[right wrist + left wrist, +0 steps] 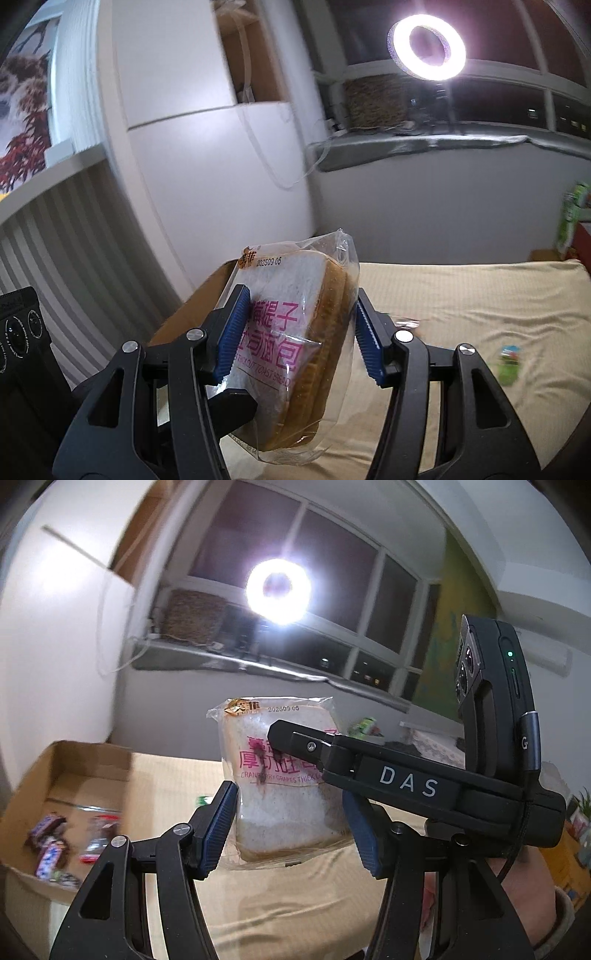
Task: Organize snacks
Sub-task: 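Lift the bread loaf with both tools, carry it into the box and release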
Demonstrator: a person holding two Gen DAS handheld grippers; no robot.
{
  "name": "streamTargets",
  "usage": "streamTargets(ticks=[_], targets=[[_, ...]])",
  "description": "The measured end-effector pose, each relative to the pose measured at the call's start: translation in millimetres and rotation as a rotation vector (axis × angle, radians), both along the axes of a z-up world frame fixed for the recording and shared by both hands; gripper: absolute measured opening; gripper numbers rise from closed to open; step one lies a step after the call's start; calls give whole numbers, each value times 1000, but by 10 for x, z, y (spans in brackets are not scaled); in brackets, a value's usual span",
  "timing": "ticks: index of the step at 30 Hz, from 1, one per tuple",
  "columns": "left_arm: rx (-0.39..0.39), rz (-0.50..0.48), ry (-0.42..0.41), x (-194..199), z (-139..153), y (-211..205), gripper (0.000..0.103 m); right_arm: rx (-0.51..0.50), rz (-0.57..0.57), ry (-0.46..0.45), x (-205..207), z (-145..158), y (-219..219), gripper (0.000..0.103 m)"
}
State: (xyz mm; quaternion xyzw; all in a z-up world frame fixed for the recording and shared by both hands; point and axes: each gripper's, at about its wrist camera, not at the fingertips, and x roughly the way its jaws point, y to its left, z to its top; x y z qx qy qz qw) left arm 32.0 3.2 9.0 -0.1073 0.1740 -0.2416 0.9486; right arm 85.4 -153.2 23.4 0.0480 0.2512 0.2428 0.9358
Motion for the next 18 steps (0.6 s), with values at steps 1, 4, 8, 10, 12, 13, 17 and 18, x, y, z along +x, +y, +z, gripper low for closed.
streamTargets(ticks=[1,4,8,10,12,13,17,18], targets=[[-3,19,2,5,-10,100,57,-2,25,4,32,-18,130,58],[-8,84,6,-13,-31,395,57,-5,108,11,100,-64,547,58],[-10,200,10,-103,-43,827,57,4,217,10,108,-85,1018,58],[-5,248,9,-158,-25,970,57,12,255,6,84,-80,1165,58],[3,301,2,-234,6,1107,57,23,295,-1,52,-62,1318,58],[7,319,1,-261,23,1150,57,26,302,-3,46,-57,1377,58],[21,365,-16,-368,110,1252,57,32,328,-20,-28,-8,1481,58],[22,369,-19,-375,123,1260,57,30,328,-19,-26,-7,1489,58]])
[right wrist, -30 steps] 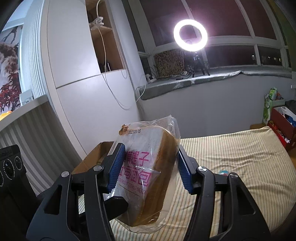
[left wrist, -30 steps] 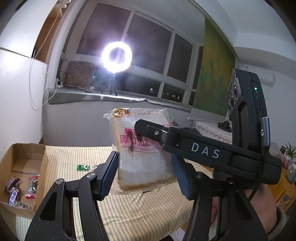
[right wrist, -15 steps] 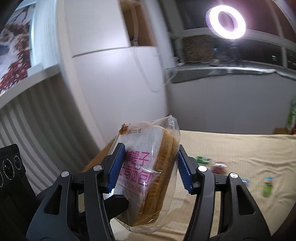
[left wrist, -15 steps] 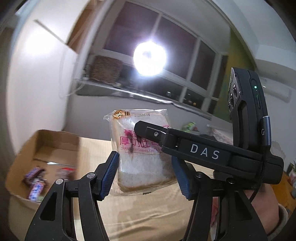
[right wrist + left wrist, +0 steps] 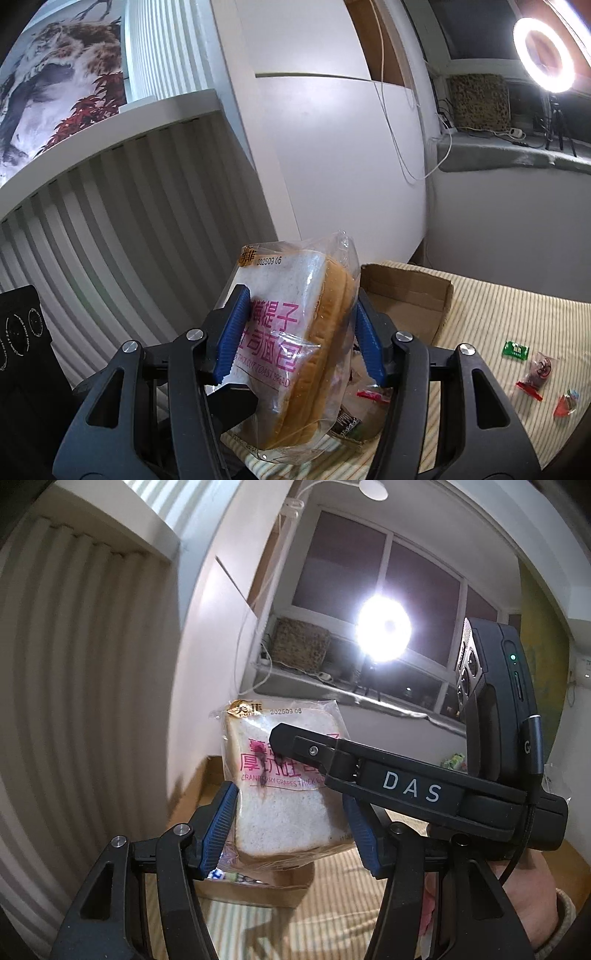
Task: Organize snacks
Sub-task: 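Lift the bread loaf with both tools, carry it into the box and release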
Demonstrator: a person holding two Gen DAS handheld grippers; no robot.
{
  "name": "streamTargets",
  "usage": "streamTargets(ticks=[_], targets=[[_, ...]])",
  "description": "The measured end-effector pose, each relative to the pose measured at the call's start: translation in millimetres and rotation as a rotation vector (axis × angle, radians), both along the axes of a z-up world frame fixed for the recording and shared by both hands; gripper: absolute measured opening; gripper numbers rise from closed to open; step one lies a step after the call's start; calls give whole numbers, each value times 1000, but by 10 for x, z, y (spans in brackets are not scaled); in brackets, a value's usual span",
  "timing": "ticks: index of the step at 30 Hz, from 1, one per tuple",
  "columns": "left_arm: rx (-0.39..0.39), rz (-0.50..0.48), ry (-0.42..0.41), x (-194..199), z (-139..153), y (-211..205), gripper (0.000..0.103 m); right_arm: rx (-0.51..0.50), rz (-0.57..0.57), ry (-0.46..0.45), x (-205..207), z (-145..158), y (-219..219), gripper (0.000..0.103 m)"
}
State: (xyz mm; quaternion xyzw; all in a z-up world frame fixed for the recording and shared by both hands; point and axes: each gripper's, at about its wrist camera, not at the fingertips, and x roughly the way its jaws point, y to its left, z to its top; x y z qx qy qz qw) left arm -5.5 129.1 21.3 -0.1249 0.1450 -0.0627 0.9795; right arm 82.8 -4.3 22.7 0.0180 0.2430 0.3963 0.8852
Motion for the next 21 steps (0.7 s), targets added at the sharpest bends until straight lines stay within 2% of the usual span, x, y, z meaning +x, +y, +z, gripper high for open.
streamTargets(ticks=[12,17,21], targets=[[-13,-16,38,251,-172,167,57,-22,-31,57,428,-225,150,58],[-18,-27,74,466,-305,197,57,-48,-46,103,705,-494,204,58],[-32,-37,132,685,-528,218,57,-64,-51,155,902,-745,211,58]])
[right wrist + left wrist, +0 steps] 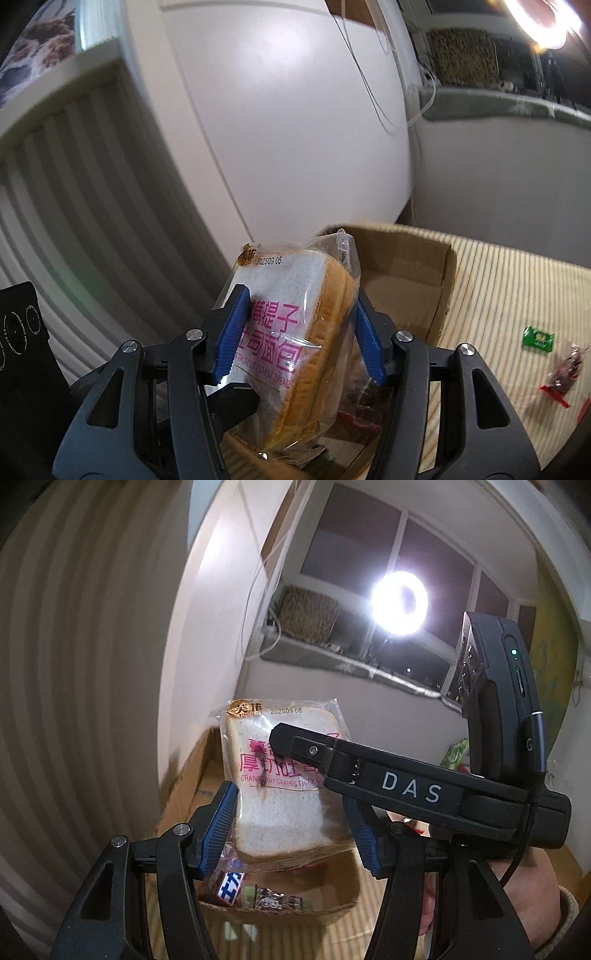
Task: Organize snacks
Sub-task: 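Lift the bread loaf with both tools, carry it into the box and release, then move both tools back over the remaining snacks on the bed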
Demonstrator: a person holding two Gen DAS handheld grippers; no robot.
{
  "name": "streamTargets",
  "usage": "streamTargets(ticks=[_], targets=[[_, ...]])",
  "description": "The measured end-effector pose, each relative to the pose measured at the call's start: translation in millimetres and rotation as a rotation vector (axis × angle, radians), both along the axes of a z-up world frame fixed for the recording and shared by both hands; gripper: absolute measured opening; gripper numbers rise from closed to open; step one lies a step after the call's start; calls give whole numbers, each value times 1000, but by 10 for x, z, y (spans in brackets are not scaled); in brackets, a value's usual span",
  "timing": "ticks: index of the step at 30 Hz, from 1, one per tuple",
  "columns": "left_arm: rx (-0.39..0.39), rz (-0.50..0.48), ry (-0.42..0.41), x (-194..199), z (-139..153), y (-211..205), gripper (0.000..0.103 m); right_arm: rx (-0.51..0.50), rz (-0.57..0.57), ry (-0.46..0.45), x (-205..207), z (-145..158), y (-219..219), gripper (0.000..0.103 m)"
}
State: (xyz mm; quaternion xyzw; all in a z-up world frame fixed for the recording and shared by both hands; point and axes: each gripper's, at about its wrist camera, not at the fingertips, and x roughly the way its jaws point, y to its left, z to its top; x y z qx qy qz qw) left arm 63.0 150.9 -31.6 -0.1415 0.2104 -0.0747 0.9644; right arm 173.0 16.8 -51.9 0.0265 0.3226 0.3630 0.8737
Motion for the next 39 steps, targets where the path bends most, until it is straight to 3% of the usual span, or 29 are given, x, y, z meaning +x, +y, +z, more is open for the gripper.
streamTargets(ticks=[3,5,8,15,22,31,39], targets=[[-6,-6,48,137,-150,-4,57,-37,3,47,153,-209,10,64],[4,-4,75,210,-223,4,61,-48,-19,36,176,-257,-27,82],[55,6,74,185,-253,-6,73,-52,-42,-7,154,-226,-97,85],[151,70,22,-24,-148,-31,75,-1,-72,-60,30,37,-240,85],[194,111,-6,-247,35,-67,80,41,-52,-157,-409,396,-172,103],[265,167,-32,-531,213,-49,80,58,-59,-216,-778,587,-229,103],[311,130,-31,-503,196,-386,80,48,-151,-267,-989,591,-856,103]])
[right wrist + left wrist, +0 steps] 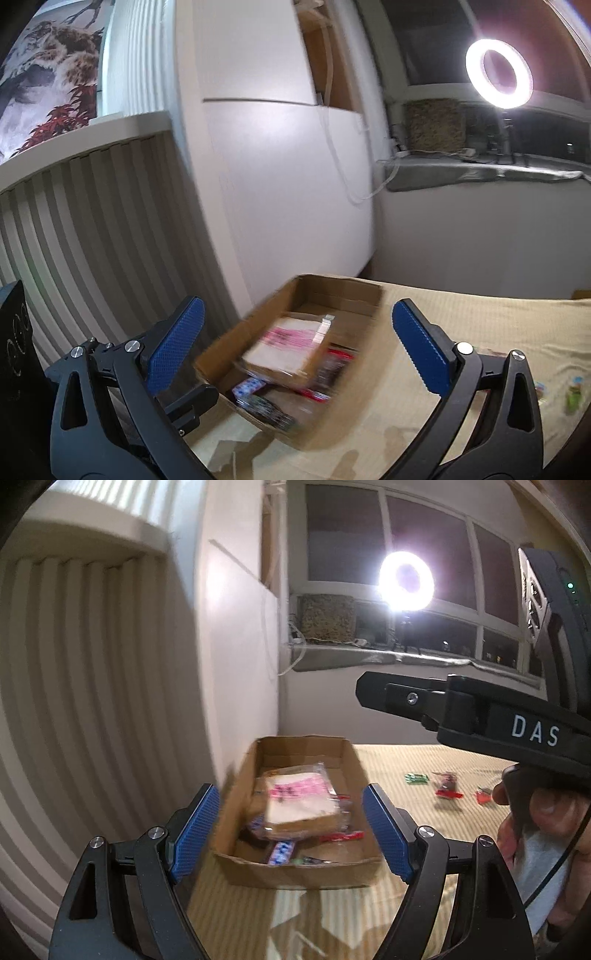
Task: Organize snacks
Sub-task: 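Move both tools back over the remaining snacks on the bed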
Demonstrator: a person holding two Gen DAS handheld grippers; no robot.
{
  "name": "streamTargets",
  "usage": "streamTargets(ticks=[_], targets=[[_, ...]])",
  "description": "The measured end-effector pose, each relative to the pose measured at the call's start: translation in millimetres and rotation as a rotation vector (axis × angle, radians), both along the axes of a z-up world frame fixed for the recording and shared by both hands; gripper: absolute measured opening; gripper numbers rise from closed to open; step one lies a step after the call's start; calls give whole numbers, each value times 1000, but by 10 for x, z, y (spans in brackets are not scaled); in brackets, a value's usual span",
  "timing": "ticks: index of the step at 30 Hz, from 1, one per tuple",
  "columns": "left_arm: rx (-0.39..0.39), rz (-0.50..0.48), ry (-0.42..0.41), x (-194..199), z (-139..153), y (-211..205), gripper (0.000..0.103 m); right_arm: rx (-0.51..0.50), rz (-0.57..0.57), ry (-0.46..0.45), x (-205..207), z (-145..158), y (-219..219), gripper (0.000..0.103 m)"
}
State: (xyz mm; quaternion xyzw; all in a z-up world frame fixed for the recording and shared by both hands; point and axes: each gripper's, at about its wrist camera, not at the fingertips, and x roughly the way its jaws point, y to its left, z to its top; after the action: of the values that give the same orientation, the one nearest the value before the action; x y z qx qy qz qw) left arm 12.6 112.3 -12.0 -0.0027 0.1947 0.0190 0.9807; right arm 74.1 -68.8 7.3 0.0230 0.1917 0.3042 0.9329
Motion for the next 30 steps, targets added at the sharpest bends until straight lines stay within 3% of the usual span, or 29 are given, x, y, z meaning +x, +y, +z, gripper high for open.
streamTargets(ticks=[12,19,30], targets=[[5,-208,99,262,-282,-1146,80,31,-273,73,-166,-400,-1574,103],[14,-344,124,258,-347,-1680,80,-67,-500,78,-395,-473,-2313,103],[-5,-365,81,144,-213,-1658,80,-204,-532,55,-535,-432,-2266,103]])
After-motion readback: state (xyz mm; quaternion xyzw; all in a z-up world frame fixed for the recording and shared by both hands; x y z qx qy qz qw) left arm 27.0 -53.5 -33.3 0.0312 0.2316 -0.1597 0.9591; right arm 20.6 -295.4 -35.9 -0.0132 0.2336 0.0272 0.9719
